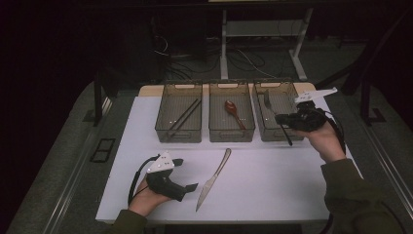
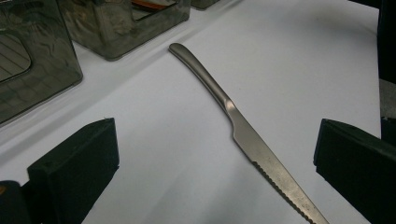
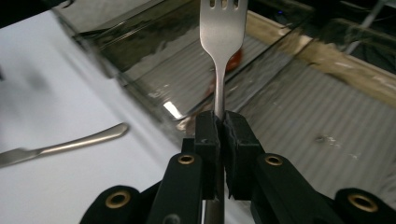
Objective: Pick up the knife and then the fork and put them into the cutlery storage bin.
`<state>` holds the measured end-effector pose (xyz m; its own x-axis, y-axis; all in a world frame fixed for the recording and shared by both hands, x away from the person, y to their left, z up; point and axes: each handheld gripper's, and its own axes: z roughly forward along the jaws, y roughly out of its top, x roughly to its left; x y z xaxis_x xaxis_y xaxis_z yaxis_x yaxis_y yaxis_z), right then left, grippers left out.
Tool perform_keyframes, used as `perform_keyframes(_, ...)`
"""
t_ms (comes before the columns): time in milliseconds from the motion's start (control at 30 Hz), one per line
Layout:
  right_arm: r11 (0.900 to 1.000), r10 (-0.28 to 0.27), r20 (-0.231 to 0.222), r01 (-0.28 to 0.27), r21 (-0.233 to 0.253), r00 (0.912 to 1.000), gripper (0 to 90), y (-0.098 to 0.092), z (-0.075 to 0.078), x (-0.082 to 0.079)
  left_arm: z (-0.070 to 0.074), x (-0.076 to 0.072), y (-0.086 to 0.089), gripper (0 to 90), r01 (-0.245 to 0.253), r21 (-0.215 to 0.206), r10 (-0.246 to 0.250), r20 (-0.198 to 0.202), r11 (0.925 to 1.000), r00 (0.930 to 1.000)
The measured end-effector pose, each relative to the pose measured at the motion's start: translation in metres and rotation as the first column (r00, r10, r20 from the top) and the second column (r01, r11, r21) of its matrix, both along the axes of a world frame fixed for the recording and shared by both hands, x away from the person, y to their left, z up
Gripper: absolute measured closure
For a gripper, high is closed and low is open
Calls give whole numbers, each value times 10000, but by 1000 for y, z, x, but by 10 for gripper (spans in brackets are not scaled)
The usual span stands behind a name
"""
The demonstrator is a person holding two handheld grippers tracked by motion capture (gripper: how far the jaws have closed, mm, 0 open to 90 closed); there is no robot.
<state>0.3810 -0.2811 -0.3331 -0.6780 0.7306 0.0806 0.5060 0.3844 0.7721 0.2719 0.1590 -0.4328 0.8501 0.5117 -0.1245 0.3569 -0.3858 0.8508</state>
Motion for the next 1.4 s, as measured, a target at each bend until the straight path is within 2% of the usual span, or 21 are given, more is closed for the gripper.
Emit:
perform_keyframes(133,9992,-377,111,379,-126,9992,836,-6,8,18,0,0,0,0,0,-21,0,12,10000,10000)
perform_keyframes(200,9976,-577,166,583,-386,9982,836,-9,11,29,0,0,0,0,4,-14,-4,6,10000,10000)
perform_keyframes(367,9931,-999,227,1011,-592,9947,836,-18,13,51,0,0,0,0,2,9,-2,10,10000,10000)
perform_keyframes(600,9842,-1533,91,1535,-886,9881,836,-28,-1,77,0,0,0,0,12,23,-12,14,10000,10000)
perform_keyframes(667,9822,-1649,-115,1631,-933,9863,836,-30,-9,83,0,0,0,0,13,28,-13,9,10000,10000)
perform_keyframes(833,9766,-1895,-293,1853,-1087,9814,835,-35,-25,90,0,0,0,0,33,41,-33,3,10000,10000)
perform_keyframes(1067,9745,-1731,-718,1603,-1573,9823,835,-34,-46,90,0,0,0,0,81,61,-81,46,9999,10000)
perform_keyframes(1400,9660,-1720,-1413,1388,-2181,9749,818,-35,-59,91,0,0,-1,0,93,69,-93,43,9999,9999)
